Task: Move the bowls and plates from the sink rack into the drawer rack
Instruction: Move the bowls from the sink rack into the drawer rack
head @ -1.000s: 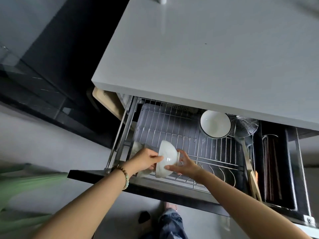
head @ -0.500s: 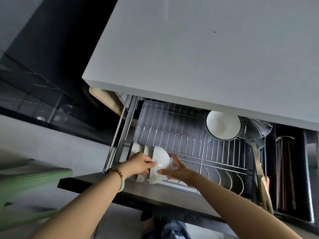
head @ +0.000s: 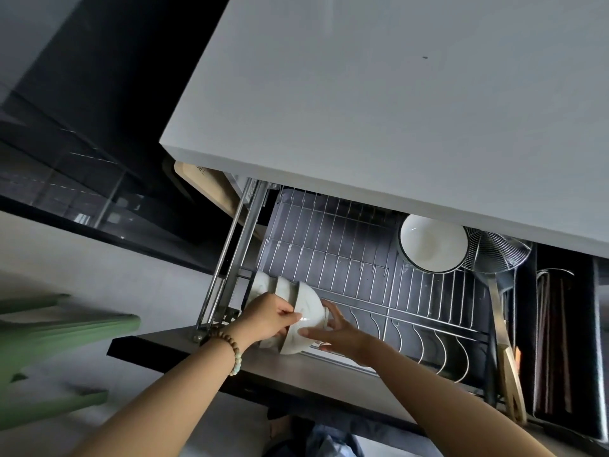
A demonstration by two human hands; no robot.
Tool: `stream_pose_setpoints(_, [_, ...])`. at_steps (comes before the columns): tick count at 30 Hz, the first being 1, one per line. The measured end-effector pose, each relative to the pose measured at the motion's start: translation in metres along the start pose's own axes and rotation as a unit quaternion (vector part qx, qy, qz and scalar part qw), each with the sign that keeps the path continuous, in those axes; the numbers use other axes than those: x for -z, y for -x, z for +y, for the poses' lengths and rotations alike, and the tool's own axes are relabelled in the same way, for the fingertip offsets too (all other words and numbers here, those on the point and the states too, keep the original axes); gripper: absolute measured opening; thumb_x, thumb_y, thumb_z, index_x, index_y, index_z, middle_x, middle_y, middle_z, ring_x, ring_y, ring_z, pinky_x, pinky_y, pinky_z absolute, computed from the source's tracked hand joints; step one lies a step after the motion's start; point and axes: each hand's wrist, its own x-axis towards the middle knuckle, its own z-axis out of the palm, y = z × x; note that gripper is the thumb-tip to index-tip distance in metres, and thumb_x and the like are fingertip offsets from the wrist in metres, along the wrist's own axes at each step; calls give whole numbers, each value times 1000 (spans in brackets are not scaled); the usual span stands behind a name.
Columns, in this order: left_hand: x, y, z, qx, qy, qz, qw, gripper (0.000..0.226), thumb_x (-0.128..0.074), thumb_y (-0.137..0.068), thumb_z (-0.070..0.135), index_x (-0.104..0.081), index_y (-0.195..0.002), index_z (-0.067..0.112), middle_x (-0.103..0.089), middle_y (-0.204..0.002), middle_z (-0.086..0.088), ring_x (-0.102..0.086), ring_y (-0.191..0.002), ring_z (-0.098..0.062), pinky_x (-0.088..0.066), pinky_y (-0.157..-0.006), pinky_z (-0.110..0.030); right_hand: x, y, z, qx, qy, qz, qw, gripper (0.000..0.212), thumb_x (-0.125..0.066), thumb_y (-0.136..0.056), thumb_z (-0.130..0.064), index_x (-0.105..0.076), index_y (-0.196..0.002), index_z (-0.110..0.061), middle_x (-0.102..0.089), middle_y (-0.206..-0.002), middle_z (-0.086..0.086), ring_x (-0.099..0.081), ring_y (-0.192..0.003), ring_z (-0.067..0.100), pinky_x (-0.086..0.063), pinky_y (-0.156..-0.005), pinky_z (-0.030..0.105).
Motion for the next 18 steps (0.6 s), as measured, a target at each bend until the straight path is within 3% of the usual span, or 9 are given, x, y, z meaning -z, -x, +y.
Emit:
stream_pose_setpoints(2, [3,5,5,-4,-4,-5,1000,27,-56,-92,28,-65,-75,8,-69,-85,-13,-69,-84,-24,-55,-83,-40,0,8,-2,9,36,24,999,88,-80,-76,-32,-25,-145,-35,-44,-140,7,-52,-120,19,-50,-91,32])
stream_pose_setpoints(4, [7,13,12,-14,-50,-1,999,24,-52,-93,31,-67,-95,13,-69,-100,-8,-66,-88,-20,-53,-83,-35,3,23,-6,22,82,62,994,90,-75,-79,-40,-20,-150,-31,-37,-149,6,-45,-131,21,-44,-102,34])
stream_pose_setpoints(8, [20,42,39,-76,-197,63,975,33,-49,-93,39,-54,-124,28,-63,-120,7,-60,-103,-14,-48,-87,-28,26,83,-20,57,180,141,972,70,-60,-92,-37,-23,-150,-25,-34,-154,6,-42,-135,24,-38,-109,33])
stream_pose_setpoints(13, [15,91,99,-205,-333,73,918,54,-42,-95,44,-31,-144,25,-36,-149,4,-32,-138,-17,-25,-114,-35,58,204,-13,74,312,281,904,61,-55,-92,-47,-36,-145,-23,-40,-149,0,-46,-130,17,-39,-106,31])
stream_pose_setpoints(15, [6,111,128,-241,-354,59,902,59,-39,-95,48,-23,-147,26,-27,-154,5,-24,-141,-16,-18,-116,-37,65,259,-2,83,345,343,870,70,-52,-89,-58,-32,-147,-25,-35,-152,-5,-41,-134,12,-36,-109,29])
stream_pose_setpoints(18, [-18,135,176,-306,-389,39,868,64,-37,-94,52,-18,-148,25,-20,-156,5,-19,-143,-15,-12,-117,-37,74,339,27,98,357,431,823,108,-16,-60,-93,-28,-148,-32,-27,-156,-11,-31,-141,9,-28,-116,27])
